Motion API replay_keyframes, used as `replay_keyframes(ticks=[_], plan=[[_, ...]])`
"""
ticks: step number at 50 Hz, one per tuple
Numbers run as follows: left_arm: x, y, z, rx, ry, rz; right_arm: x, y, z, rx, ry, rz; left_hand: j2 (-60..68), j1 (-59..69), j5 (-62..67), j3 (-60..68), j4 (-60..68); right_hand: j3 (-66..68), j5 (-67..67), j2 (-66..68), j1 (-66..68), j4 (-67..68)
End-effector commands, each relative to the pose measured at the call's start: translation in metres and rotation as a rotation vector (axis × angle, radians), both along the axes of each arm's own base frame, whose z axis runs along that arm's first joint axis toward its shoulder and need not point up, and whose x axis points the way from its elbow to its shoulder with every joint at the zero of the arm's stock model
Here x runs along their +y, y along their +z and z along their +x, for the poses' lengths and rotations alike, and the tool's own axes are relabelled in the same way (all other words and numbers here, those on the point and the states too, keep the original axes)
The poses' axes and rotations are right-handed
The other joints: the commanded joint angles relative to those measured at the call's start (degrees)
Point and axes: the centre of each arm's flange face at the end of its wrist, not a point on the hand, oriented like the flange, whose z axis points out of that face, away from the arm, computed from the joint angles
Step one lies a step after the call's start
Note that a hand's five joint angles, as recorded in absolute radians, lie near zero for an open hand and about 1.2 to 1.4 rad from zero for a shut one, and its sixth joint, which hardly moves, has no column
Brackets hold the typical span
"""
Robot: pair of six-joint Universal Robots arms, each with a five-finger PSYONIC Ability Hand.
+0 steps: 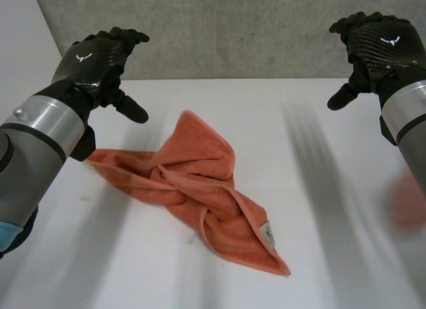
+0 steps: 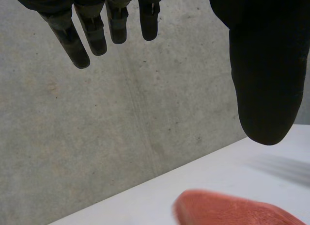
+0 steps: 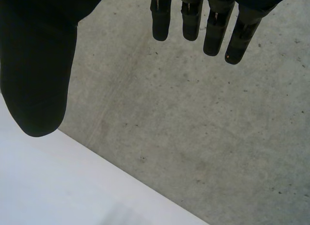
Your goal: Fold the laundry
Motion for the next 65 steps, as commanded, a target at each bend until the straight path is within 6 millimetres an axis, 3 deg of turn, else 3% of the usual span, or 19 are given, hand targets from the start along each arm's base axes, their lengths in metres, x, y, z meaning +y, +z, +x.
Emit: replay_keyframes(ticks=[1, 7, 11, 15, 19, 21, 28, 35, 38, 43, 45, 47, 50, 53, 54, 58, 63, 64, 65], plan=[[0.000, -0.002, 0.000, -0.002, 0.000, 0.004, 0.000, -0.001, 0.001, 0.001, 0.005, 0.003, -1.4, -1.6, -2.4, -1.9, -1.5, -1.8, -3.0, -2.2, -1.2, -2.9], [-0.003, -0.005, -0.002, -0.010, -0.006, 0.010, 0.000, -0.004, 0.002, 0.016, 0.006, 0.028, -1.3, -1.5, -2.3, -1.8, -1.4, -1.8, -3.0, -2.2, -1.2, -2.9], [-0.014, -0.023, -0.006, -0.046, -0.003, 0.055, 0.007, -0.012, 0.002, 0.071, 0.014, 0.091, -0.5, -0.7, -1.5, -1.0, -0.6, -1.8, -3.0, -2.2, -1.2, -2.9], [-0.029, -0.043, -0.004, -0.137, 0.016, 0.079, 0.027, -0.042, 0.023, 0.127, 0.127, 0.257, 1.0, 0.8, 0.0, 0.5, 0.9, -1.8, -3.0, -2.2, -1.2, -2.9], [-0.046, -0.066, 0.019, -0.293, 0.083, 0.131, 0.050, -0.075, 0.049, 0.136, 0.230, 0.390, 1.5, 1.3, 0.5, 1.0, 1.4, -1.8, -3.0, -2.2, -1.2, -2.9], [-0.055, -0.088, 0.036, -0.402, 0.115, 0.193, 0.057, -0.089, 0.057, 0.111, 0.256, 0.456, 2.2, 2.0, 1.2, 1.7, 2.1, -1.8, -3.0, -2.2, -1.2, -2.9], [-0.061, -0.131, 0.054, -0.587, 0.103, 0.284, 0.066, -0.122, 0.073, 0.015, 0.281, 0.614, 1.8, 1.7, 0.9, 1.4, 1.8, -1.8, -3.0, -2.2, -1.2, -2.9], [-0.065, -0.163, 0.057, -0.611, 0.064, 0.365, 0.080, -0.158, 0.101, 0.040, 0.320, 0.682, 6.0, 5.9, 5.1, 5.5, 5.9, -1.8, -3.0, -2.2, -1.2, -2.9], [-0.064, -0.167, 0.057, -0.614, 0.059, 0.375, 0.075, -0.162, 0.104, 0.040, 0.295, 0.660, 11.2, 11.1, 10.3, 10.7, 11.1, 9.9, 8.7, 9.4, 10.5, 8.7], [-0.070, -0.166, 0.055, -0.599, 0.071, 0.325, 0.060, -0.154, 0.107, -0.006, 0.244, 0.554, 51.5, 51.3, 50.6, 51.0, 51.4, 68.2, 66.9, 67.7, 68.7, 67.0], [-0.073, -0.163, 0.055, -0.593, 0.081, 0.293, 0.056, -0.151, 0.107, -0.011, 0.242, 0.526, 66.0, 65.8, 65.0, 65.5, 65.9, 68.2, 67.0, 67.8, 68.8, 67.1], [-0.075, -0.157, 0.055, -0.584, 0.094, 0.254, 0.054, -0.148, 0.107, -0.011, 0.241, 0.510, 68.6, 68.4, 67.6, 68.1, 68.5, 68.2, 67.0, 67.8, 68.8, 67.1], [-0.072, -0.143, 0.055, -0.574, 0.103, 0.214, 0.055, -0.097, 0.099, -0.016, 0.245, 0.362, 68.6, 68.4, 67.6, 68.1, 68.5, 68.2, 67.0, 67.8, 68.8, 67.1], [-0.068, -0.134, 0.055, -0.564, 0.105, 0.194, 0.047, -0.065, 0.084, -0.017, 0.209, 0.271, 68.6, 68.4, 67.6, 68.1, 68.5, 68.2, 67.0, 67.8, 68.8, 67.1], [-0.059, -0.116, 0.055, -0.552, 0.112, 0.150, 0.039, -0.046, 0.071, -0.013, 0.178, 0.213, 68.6, 68.4, 67.6, 68.1, 68.5, 68.2, 67.0, 67.8, 68.8, 67.1], [-0.038, -0.076, 0.055, -0.511, 0.125, 0.046, 0.026, -0.010, 0.047, 0.003, 0.115, 0.096, 68.6, 68.4, 67.6, 68.1, 68.5, 68.2, 67.0, 67.8, 68.8, 67.1], [-0.006, -0.037, 0.046, -0.417, 0.072, -0.063, 0.008, 0.012, 0.044, -0.017, 0.110, 0.026, 68.6, 68.4, 67.6, 68.1, 68.5, 68.2, 67.0, 67.8, 68.8, 67.1], [-0.001, -0.031, 0.045, -0.394, 0.061, -0.077, -0.001, 0.008, 0.045, -0.014, 0.104, 0.033, 68.6, 68.4, 67.6, 68.1, 68.5, 68.2, 67.0, 67.8, 68.8, 67.1], [0.004, -0.025, 0.044, -0.371, 0.051, -0.092, -0.022, -0.012, 0.049, 0.004, 0.087, 0.073, 68.6, 68.4, 67.6, 68.1, 68.5, 68.2, 67.0, 67.8, 68.8, 67.1]])
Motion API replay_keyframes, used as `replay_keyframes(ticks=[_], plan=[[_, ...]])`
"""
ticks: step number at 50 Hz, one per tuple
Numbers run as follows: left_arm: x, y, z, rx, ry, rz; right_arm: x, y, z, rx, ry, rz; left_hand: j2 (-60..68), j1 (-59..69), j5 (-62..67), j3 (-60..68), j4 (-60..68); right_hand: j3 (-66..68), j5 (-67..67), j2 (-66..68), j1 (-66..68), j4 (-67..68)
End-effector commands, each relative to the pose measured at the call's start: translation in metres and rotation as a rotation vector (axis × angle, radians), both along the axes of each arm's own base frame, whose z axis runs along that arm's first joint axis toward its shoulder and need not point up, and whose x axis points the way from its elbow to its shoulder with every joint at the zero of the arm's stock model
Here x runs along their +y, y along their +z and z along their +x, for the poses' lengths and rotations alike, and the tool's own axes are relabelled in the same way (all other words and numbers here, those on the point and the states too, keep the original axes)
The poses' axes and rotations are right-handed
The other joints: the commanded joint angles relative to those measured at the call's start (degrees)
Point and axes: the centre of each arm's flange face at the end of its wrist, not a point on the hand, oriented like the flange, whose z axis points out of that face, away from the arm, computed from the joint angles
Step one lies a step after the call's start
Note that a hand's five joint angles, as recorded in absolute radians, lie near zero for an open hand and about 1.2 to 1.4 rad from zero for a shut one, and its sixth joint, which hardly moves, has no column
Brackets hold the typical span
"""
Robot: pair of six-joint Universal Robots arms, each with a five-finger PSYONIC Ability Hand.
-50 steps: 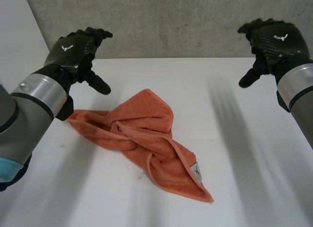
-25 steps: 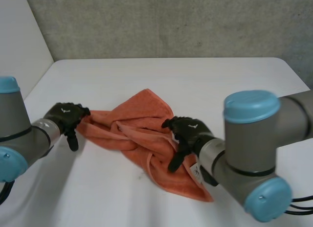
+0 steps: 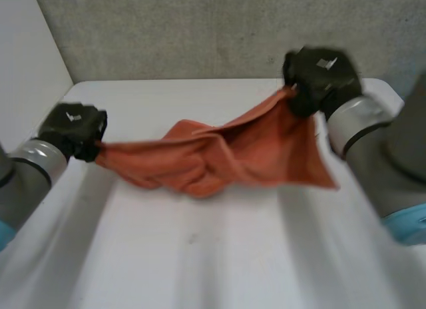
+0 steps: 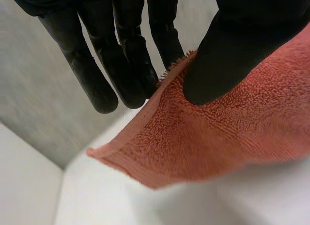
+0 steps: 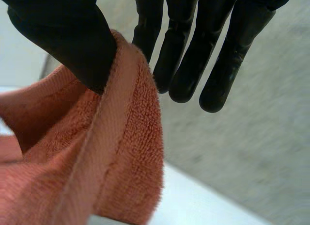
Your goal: Fold the laundry
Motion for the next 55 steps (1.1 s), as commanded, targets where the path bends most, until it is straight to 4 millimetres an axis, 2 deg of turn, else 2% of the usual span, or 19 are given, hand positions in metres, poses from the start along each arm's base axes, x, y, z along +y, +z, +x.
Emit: replay_keyframes(ticks=[1, 3, 4, 5, 7, 8, 12, 14, 16, 19, 21, 23, 26, 31, 34, 38, 44, 49, 55], plan=[[0.044, 0.058, -0.010, 0.156, -0.108, -0.138, -0.057, -0.010, -0.001, 0.023, -0.050, -0.008, 11.9, 15.7, 15.1, 12.1, 12.0, 12.6, 14.2, 13.1, 24.4, 12.0], [0.047, 0.063, -0.010, 0.175, -0.116, -0.149, -0.078, -0.027, -0.002, 0.047, -0.074, 0.025, 11.9, 15.7, 15.1, 12.1, 12.0, 12.6, 14.2, 13.1, 24.4, 12.0], [0.051, 0.073, -0.011, 0.218, -0.127, -0.168, -0.094, -0.043, -0.005, 0.075, -0.098, 0.076, 11.9, 15.7, 15.1, 12.1, 12.0, 12.6, 14.2, 13.1, 24.4, 12.0], [0.051, 0.074, -0.010, 0.229, -0.125, -0.169, -0.099, -0.050, -0.005, 0.090, -0.103, 0.103, 11.9, 15.7, 15.1, 12.1, 12.0, 3.6, 5.2, 4.2, 15.5, 3.1], [0.050, 0.077, -0.011, 0.244, -0.127, -0.173, -0.106, -0.060, -0.005, 0.122, -0.112, 0.155, 11.9, 15.7, 15.1, 12.1, 12.0, -32.9, -31.3, -32.4, -21.1, -33.5], [0.050, 0.080, -0.012, 0.252, -0.131, -0.179, -0.107, -0.066, -0.004, 0.154, -0.115, 0.206, 11.9, 15.7, 15.1, 12.1, 12.0, -57.4, -55.8, -56.9, -45.6, -58.0], [0.047, 0.076, -0.020, 0.252, -0.149, -0.155, -0.098, -0.074, -0.008, 0.191, -0.125, 0.317, 11.9, 15.7, 15.1, 12.1, 12.0, -57.4, -55.8, -56.9, -45.6, -58.0], [0.046, 0.073, -0.023, 0.250, -0.155, -0.142, -0.090, -0.066, -0.009, 0.182, -0.115, 0.317, 11.9, 15.7, 15.1, 12.1, 12.0, -57.4, -55.8, -56.9, -45.6, -58.0], [0.044, 0.070, -0.029, 0.249, -0.168, -0.131, -0.070, -0.045, -0.015, 0.162, -0.104, 0.300, 11.9, 15.7, 15.1, 12.1, 12.0, -57.4, -55.8, -56.9, -45.6, -58.0], [0.045, 0.072, -0.033, 0.252, -0.183, -0.132, -0.042, -0.031, -0.024, 0.151, -0.080, 0.293, 11.9, 15.7, 15.1, 12.1, 12.0, -57.4, -55.8, -56.9, -45.6, -58.0], [0.046, 0.076, -0.037, 0.255, -0.195, -0.139, -0.029, -0.029, -0.027, 0.149, -0.057, 0.292, 11.9, 15.7, 15.1, 12.1, 12.0, -57.4, -55.8, -56.9, -45.6, -58.0], [0.050, 0.084, -0.042, 0.264, -0.219, -0.160, -0.010, -0.033, -0.031, 0.150, -0.025, 0.306, 11.9, 15.7, 15.1, 12.1, 12.0, -57.4, -55.8, -56.9, -45.6, -58.0], [0.056, 0.103, -0.047, 0.296, -0.240, -0.199, 0.004, -0.040, -0.036, 0.152, -0.004, 0.323, 11.9, 15.7, 15.1, 12.1, 12.0, -57.4, -55.8, -56.9, -45.6, -58.0], [0.065, 0.137, -0.051, 0.370, -0.244, -0.247, 0.023, -0.070, -0.038, 0.144, 0.043, 0.356, 11.9, 15.7, 15.1, 12.1, 12.0, -57.4, -55.8, -56.9, -45.6, -58.0], [0.071, 0.149, -0.053, 0.387, -0.253, -0.267, 0.026, -0.085, -0.037, 0.089, 0.044, 0.367, 11.9, 15.7, 15.1, 12.1, 12.0, -57.4, -55.8, -56.9, -45.6, -58.0], [0.083, 0.161, -0.061, 0.404, -0.296, -0.286, 0.026, -0.094, -0.035, -0.009, 0.042, 0.389, 11.9, 15.7, 15.1, 12.1, 12.0, -57.4, -55.8, -56.9, -45.6, -58.0], [0.100, 0.167, -0.069, 0.421, -0.342, -0.295, 0.030, -0.112, -0.019, -0.050, 0.074, 0.430, 11.9, 15.7, 15.1, 12.1, 12.0, -57.4, -55.8, -56.9, -45.6, -58.0], [0.113, 0.176, -0.067, 0.444, -0.334, -0.322, 0.018, -0.123, -0.008, -0.061, 0.072, 0.396, 11.9, 15.7, 15.1, 12.1, 12.0, -57.4, -55.8, -56.9, -45.6, -58.0], [0.120, 0.185, -0.065, 0.462, -0.331, -0.349, 0.011, -0.152, 0.002, -0.038, 0.074, 0.451, 11.9, 15.7, 15.1, 12.1, 12.0, -56.9, -55.3, -56.3, -45.0, -57.4]])
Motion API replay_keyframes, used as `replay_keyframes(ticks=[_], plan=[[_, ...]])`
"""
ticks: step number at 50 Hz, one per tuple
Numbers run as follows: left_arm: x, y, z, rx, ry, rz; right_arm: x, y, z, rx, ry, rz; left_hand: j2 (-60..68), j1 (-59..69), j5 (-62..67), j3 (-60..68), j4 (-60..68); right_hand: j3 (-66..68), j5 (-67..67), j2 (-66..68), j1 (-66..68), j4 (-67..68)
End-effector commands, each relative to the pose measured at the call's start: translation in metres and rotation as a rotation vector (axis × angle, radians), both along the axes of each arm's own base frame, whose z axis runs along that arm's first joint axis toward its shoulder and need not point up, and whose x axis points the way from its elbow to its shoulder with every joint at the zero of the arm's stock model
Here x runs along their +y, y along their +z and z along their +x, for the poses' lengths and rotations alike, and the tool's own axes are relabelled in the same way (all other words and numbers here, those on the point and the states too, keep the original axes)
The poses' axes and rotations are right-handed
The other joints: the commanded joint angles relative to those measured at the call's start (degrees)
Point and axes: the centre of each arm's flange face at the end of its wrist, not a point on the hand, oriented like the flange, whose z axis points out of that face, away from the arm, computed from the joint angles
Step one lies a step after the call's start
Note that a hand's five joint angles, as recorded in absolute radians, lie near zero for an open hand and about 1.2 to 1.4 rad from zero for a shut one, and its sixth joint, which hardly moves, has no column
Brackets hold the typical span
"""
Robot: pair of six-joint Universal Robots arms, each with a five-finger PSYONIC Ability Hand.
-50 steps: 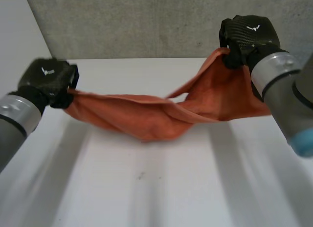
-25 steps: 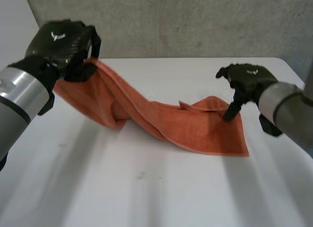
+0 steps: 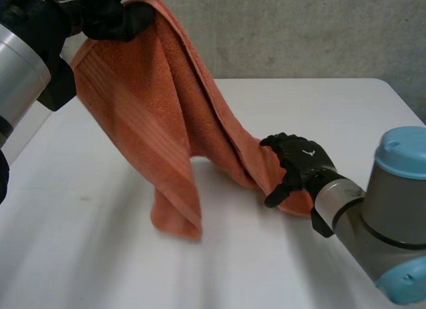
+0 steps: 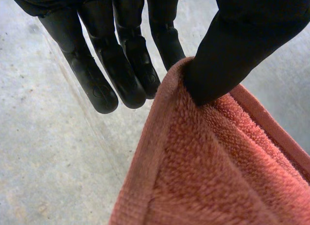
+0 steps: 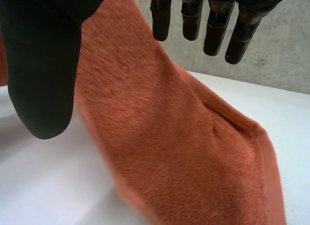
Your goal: Fold the laundry
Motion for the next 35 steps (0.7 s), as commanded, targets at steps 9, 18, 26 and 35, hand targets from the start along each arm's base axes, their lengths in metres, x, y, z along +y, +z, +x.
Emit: replay_keyframes(ticks=[9, 18, 26, 35], plan=[[0.008, 0.009, 0.003, 0.025, 0.010, -0.021, -0.022, -0.042, 0.014, 0.034, -0.084, 0.001, 11.6, 15.8, 15.1, 11.8, 11.7, 37.4, 35.9, 37.0, 38.0, 36.3], [0.003, 0.005, 0.006, 0.023, 0.041, -0.006, -0.027, -0.034, 0.013, 0.022, -0.100, -0.056, 11.6, 15.8, 15.1, 11.8, 11.7, 68.3, 66.7, 67.8, 68.8, 67.1], [-0.006, -0.003, 0.009, 0.010, 0.072, 0.014, -0.034, 0.027, -0.007, 0.061, -0.135, -0.252, 11.6, 15.8, 15.1, 11.8, 11.7, 68.3, 66.7, 67.8, 68.8, 67.1], [-0.046, -0.042, 0.030, -0.055, 0.191, 0.119, -0.027, 0.128, -0.053, 0.188, -0.243, -0.593, 11.6, 15.8, 15.1, 11.8, 11.7, 68.3, 66.7, 67.8, 68.8, 67.1]])
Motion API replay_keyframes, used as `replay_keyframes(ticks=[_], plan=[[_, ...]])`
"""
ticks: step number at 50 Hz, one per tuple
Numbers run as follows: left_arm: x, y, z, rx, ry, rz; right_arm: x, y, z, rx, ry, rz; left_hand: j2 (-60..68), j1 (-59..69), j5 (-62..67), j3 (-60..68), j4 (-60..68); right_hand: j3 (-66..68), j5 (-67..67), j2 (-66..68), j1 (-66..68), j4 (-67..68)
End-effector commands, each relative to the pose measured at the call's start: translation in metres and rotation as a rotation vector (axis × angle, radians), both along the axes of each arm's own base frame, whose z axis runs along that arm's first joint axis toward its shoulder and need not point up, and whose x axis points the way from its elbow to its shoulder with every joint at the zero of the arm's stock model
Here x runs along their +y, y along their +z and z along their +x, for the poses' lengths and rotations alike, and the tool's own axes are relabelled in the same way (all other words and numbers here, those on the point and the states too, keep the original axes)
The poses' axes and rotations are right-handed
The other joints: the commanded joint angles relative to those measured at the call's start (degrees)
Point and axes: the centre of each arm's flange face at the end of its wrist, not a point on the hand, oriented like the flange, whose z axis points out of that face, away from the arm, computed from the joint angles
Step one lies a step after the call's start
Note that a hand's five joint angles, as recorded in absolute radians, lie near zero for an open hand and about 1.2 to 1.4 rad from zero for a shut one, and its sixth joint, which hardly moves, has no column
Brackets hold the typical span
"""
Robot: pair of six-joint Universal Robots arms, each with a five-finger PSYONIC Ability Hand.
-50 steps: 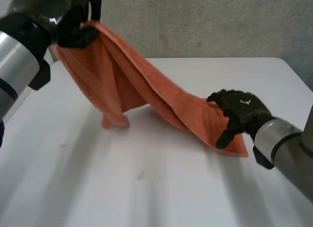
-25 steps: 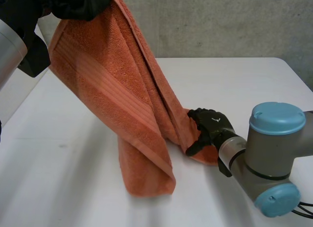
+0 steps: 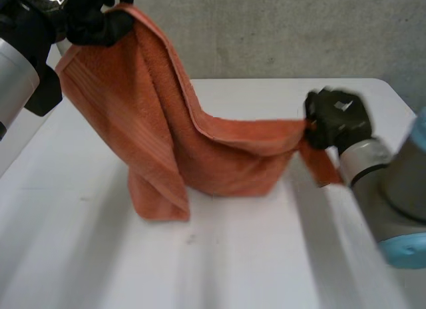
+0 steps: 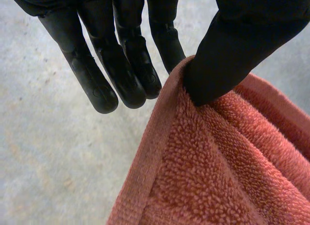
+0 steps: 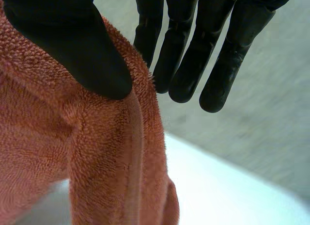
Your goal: Fold the laundry
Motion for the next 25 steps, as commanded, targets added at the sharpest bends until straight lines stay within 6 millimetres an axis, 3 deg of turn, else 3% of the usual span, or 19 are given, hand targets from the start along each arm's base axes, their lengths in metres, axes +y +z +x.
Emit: replay_keyframes(ticks=[1, 4, 7, 11, 13, 15, 16, 17, 18, 21, 25], plan=[[-0.040, -0.043, 0.019, -0.066, 0.109, 0.122, 0.018, 0.082, -0.034, 0.119, -0.072, -0.253, 11.5, 15.8, 15.1, 11.7, 11.5, 12.5, 14.7, 13.2, 25.6, 12.0], [-0.052, -0.059, 0.020, -0.090, 0.128, 0.174, 0.028, 0.090, -0.035, 0.182, -0.034, -0.245, 11.5, 15.8, 15.1, 11.7, 11.5, 12.5, 14.7, 13.2, 25.6, 12.0], [-0.061, -0.083, 0.018, -0.126, 0.130, 0.250, 0.036, 0.080, -0.032, 0.264, 0.048, -0.143, 11.5, 15.8, 15.1, 11.7, 11.5, 12.5, 14.7, 13.2, 25.6, 12.0], [-0.073, -0.123, 0.014, -0.187, 0.129, 0.381, 0.031, 0.040, -0.029, 0.338, 0.129, 0.090, 11.5, 15.8, 15.1, 11.7, 11.5, 12.5, 14.7, 13.2, 25.6, 12.0], [-0.080, -0.150, 0.011, -0.230, 0.128, 0.456, 0.029, 0.033, -0.029, 0.345, 0.135, 0.126, 11.5, 15.8, 15.1, 11.7, 11.5, 12.5, 14.7, 13.2, 25.6, 12.0], [-0.083, -0.158, 0.010, -0.245, 0.129, 0.477, 0.019, 0.015, -0.028, 0.369, 0.147, 0.215, 11.5, 15.8, 15.1, 11.7, 11.5, 12.5, 14.7, 13.2, 25.6, 12.0], [-0.083, -0.158, 0.010, -0.245, 0.129, 0.477, 0.019, 0.015, -0.028, 0.369, 0.147, 0.215, 11.5, 15.8, 15.1, 11.7, 11.5, 12.5, 14.7, 13.2, 25.6, 12.0], [-0.094, -0.185, 0.007, -0.301, 0.130, 0.531, 0.013, 0.004, -0.025, 0.386, 0.156, 0.251, 11.5, 15.8, 15.1, 11.7, 11.5, 12.5, 14.7, 13.2, 25.6, 12.0], [-0.097, -0.192, 0.007, -0.317, 0.134, 0.542, 0.013, 0.004, -0.025, 0.386, 0.156, 0.252, 11.5, 15.8, 15.1, 11.7, 11.5, 12.5, 14.7, 13.2, 25.6, 12.0], [-0.112, -0.204, 0.006, -0.371, 0.143, 0.534, -0.007, -0.019, -0.022, 0.464, 0.170, 0.280, 11.5, 15.8, 15.1, 11.7, 11.5, 12.5, 14.7, 13.2, 25.6, 12.0], [-0.133, -0.196, -0.001, -0.385, 0.153, 0.457, -0.031, -0.025, -0.015, 0.510, 0.170, 0.241, 11.5, 15.8, 15.1, 11.7, 11.5, 12.5, 14.7, 13.2, 25.6, 12.0]])
